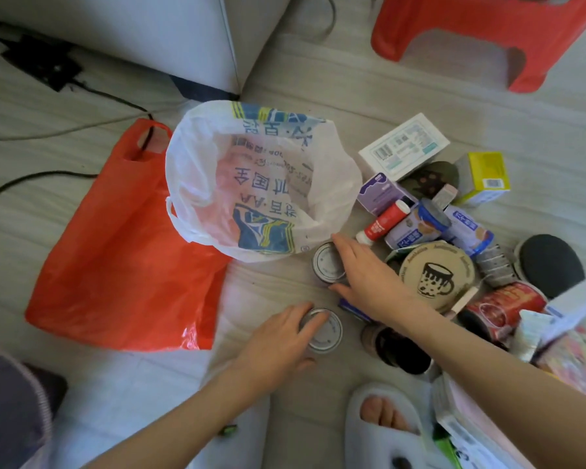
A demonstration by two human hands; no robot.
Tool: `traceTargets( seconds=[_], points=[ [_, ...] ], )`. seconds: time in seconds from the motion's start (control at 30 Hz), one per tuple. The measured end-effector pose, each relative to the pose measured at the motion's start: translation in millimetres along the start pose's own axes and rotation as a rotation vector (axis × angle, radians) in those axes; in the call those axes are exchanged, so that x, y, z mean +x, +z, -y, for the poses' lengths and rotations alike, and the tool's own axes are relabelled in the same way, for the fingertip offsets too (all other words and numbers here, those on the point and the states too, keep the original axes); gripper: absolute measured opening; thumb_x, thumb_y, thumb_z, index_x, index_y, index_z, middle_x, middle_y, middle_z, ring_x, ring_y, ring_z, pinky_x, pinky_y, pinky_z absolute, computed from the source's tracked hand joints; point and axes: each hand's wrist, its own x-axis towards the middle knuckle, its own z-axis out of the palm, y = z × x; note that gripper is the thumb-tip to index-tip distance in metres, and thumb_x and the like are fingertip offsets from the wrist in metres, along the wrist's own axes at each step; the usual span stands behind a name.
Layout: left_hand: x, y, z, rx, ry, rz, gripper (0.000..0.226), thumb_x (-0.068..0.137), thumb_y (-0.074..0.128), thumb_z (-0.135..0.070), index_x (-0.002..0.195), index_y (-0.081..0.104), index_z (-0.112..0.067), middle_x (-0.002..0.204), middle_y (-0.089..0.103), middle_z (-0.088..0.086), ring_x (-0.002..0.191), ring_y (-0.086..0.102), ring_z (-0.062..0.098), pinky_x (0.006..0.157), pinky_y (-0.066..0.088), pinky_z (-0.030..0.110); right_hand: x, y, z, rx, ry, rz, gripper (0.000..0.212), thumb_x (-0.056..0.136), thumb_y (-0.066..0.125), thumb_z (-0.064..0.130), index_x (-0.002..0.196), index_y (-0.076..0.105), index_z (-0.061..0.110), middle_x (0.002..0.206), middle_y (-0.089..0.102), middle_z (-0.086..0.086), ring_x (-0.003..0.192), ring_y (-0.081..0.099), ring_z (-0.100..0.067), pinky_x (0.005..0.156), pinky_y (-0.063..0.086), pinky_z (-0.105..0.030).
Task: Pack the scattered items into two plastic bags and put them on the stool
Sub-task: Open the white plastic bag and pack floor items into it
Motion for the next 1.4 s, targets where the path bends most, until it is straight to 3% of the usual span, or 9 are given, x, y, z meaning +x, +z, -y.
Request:
traceTargets(
  seconds=[0.2,0.27,0.37,0.53,0.7,0.8,0.9,1.13,1.4],
  points=[
    [13,3,6,-0.156,0.040,0.022,0.071,0.061,0.069,-0.039,0.121,0.039,-0.016,0.117,0.058,0.008,0.099,0.061,0.022,0.078,0.051,0.028,12,4,1,0.061,0.015,0.011,0.082,0.079,0.067,0.029,0.142,0.022,0.005,0.145,0.033,-0.012,0.132,0.035,-0.026,0.107,0.034,-0.036],
    [10,2,7,-0.250,0.014,0.018,0.063,0.066,0.052,-0.040,0.123,0.037,-0.015,0.119,0.057,0.008,0.103,0.056,0.021,0.085,0.042,0.026,11,3,1,0.124,0.039,-0.011,0.077,0.077,0.069,0.027,0.139,0.029,0.006,0.140,0.039,-0.011,0.128,0.040,-0.026,0.104,0.036,-0.036],
    [0,-2,12,-0.373,-0.048,-0.035,0.072,0.066,0.055,-0.041,0.130,0.031,-0.018,0.123,0.055,0.006,0.110,0.053,0.018,0.095,0.035,0.017,2,1,-2,0.267,0.130,-0.121,0.068,0.073,0.071,0.034,0.129,0.041,0.012,0.124,0.050,-0.007,0.115,0.048,-0.021,0.094,0.039,-0.027],
    [-10,-43,24,-0.548,-0.265,-0.391,0.078,0.066,0.064,-0.041,0.133,0.034,-0.016,0.125,0.050,-0.007,0.116,0.046,0.002,0.099,0.033,0.009,-5,-26,9,0.627,0.254,-0.356,0.041,0.076,0.071,0.032,0.109,0.048,0.025,0.104,0.052,0.007,0.091,0.052,-0.006,0.076,0.038,-0.011],
    [26,-91,56,-0.366,-0.411,-0.694,0.077,0.069,0.067,-0.031,0.133,0.038,0.001,0.121,0.050,0.005,0.114,0.045,0.012,0.099,0.032,0.012,37,-59,40,0.849,0.321,-0.529,0.037,0.076,0.072,0.027,0.103,0.046,0.024,0.100,0.053,0.007,0.087,0.053,-0.004,0.073,0.041,-0.013],
    [60,-102,87,-0.354,-0.482,-0.574,0.074,0.067,0.074,-0.020,0.131,0.040,-0.006,0.122,0.051,0.008,0.114,0.046,0.020,0.097,0.037,0.023,73,-57,45,0.622,0.295,-0.486,0.057,0.071,0.072,0.037,0.117,0.048,0.013,0.115,0.054,-0.004,0.106,0.053,-0.018,0.086,0.044,-0.027],
    [86,-91,112,-0.314,-0.454,-0.420,0.068,0.067,0.072,-0.020,0.127,0.042,-0.008,0.120,0.051,0.010,0.108,0.049,0.026,0.087,0.045,0.043,96,-44,39,0.391,0.314,-0.383,0.076,0.076,0.068,0.031,0.138,0.032,0.006,0.132,0.042,-0.013,0.121,0.041,-0.028,0.099,0.036,-0.034],
    [115,-51,110,-0.217,-0.483,-0.254,0.067,0.075,0.072,-0.031,0.126,0.040,0.000,0.123,0.047,0.020,0.107,0.051,0.038,0.075,0.048,0.047,101,-21,18,0.100,0.273,-0.271,0.081,0.080,0.066,0.031,0.141,0.024,-0.001,0.133,0.041,-0.020,0.121,0.040,-0.035,0.100,0.033,-0.036],
    [93,-52,93,-0.147,-0.399,-0.287,0.071,0.077,0.067,-0.018,0.135,0.032,0.003,0.134,0.040,0.024,0.117,0.046,0.042,0.088,0.048,0.051,73,-34,15,0.266,0.172,-0.205,0.072,0.088,0.059,0.022,0.145,0.019,0.005,0.150,0.027,-0.012,0.137,0.028,-0.025,0.109,0.026,-0.030]
  ],
)
